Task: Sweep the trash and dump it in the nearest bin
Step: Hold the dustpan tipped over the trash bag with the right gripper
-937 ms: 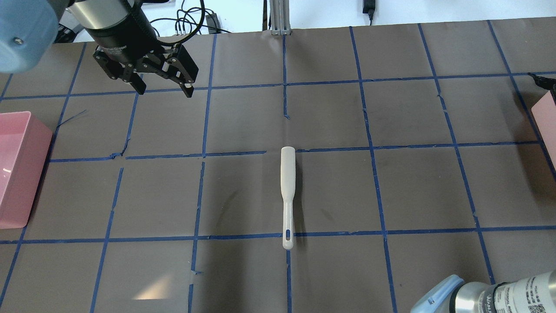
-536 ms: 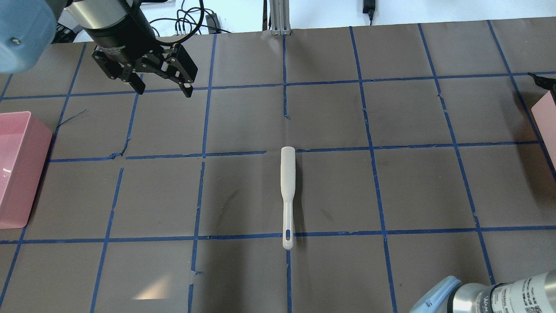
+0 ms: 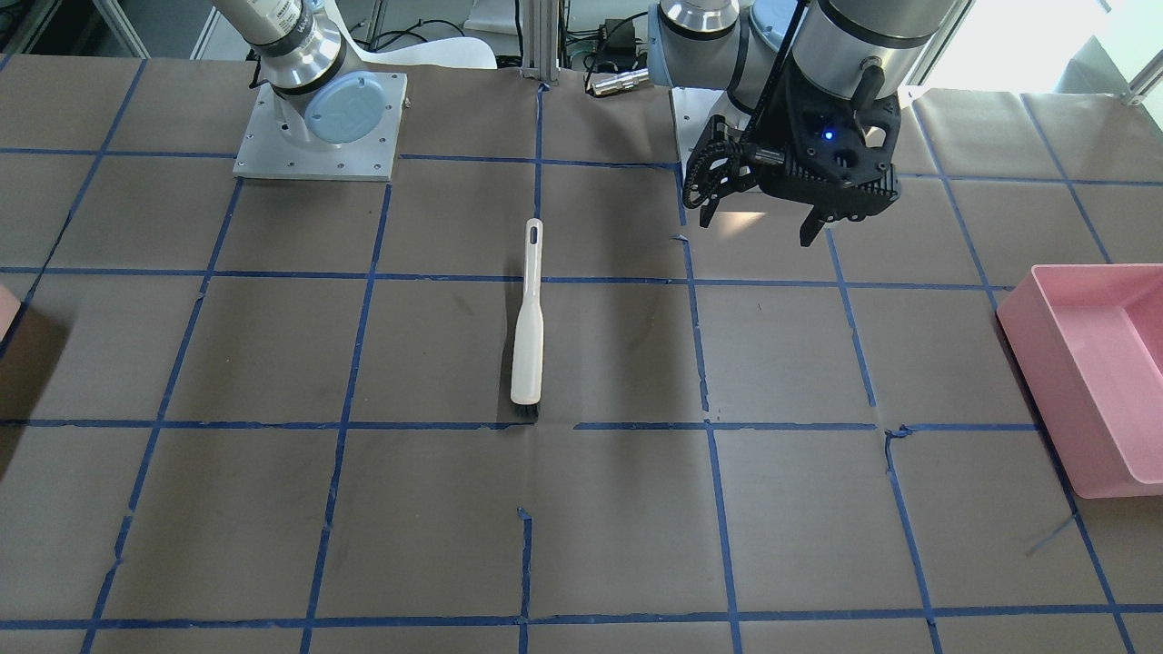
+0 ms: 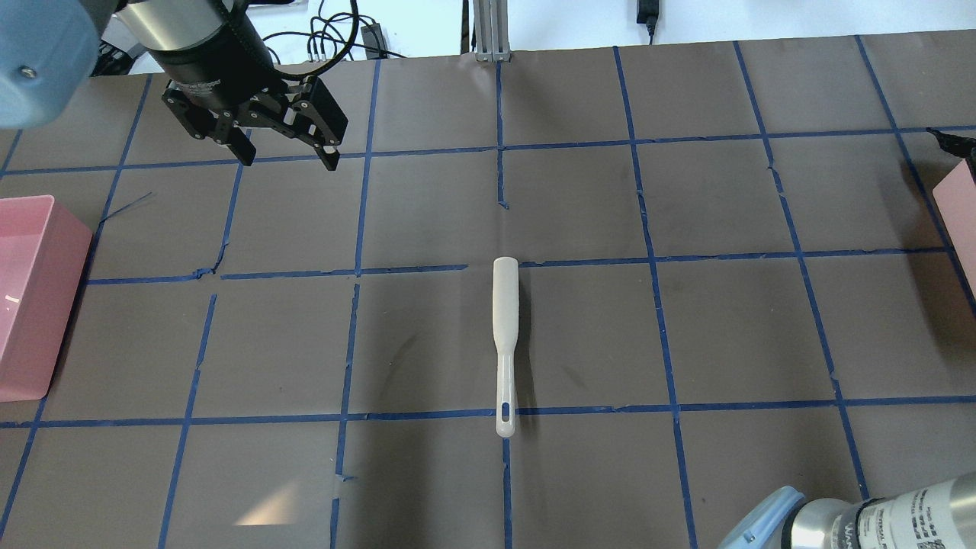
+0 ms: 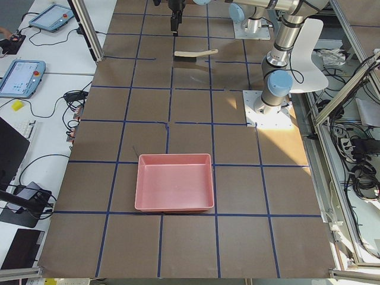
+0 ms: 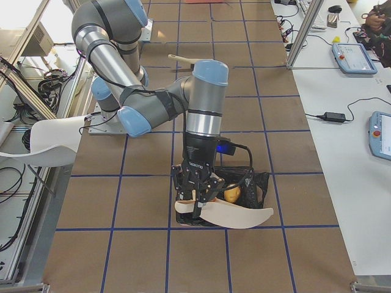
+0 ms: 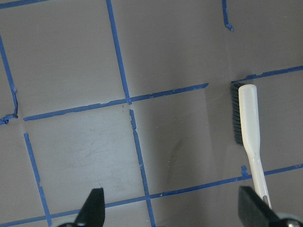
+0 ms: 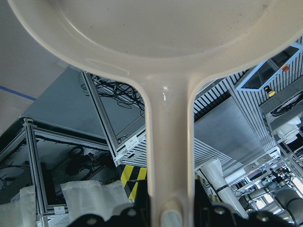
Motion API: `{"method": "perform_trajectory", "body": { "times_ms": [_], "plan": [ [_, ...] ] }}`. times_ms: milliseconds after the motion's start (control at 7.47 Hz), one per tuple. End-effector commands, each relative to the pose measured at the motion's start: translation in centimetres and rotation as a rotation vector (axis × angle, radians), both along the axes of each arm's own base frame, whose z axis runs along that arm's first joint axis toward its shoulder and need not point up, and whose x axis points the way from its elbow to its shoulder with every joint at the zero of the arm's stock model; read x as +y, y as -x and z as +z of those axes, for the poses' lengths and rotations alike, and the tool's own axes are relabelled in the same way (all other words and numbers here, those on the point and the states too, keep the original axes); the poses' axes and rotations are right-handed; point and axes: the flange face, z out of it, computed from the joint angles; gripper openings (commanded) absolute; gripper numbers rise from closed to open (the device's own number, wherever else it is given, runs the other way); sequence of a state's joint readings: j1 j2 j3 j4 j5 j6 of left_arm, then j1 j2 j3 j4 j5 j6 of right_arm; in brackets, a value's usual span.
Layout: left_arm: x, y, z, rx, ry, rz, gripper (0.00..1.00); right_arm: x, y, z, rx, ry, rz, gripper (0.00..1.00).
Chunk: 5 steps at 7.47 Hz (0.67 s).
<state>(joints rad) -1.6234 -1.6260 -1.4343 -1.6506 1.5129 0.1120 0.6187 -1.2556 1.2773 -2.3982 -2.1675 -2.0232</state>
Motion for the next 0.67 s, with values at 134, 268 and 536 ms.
{"method": "perform_trajectory", "body": {
  "times_ms": [134,268,536],
  "plan": [
    [0.02,0.06,0.00,0.000,0.000,0.000,1.00,-1.15,-1.39,-0.91,0.051,0.034,0.028,0.08],
    [0.02,0.23,-0.08,0.002,-0.002,0.002,1.00,-1.14,-1.40,-0.82,0.055,0.017,0.042,0.08],
    [0.02,0.23,-0.08,0.002,-0.002,0.005,1.00,-1.16,-1.57,-0.46,0.072,0.020,0.051,0.08]
  ]
}}
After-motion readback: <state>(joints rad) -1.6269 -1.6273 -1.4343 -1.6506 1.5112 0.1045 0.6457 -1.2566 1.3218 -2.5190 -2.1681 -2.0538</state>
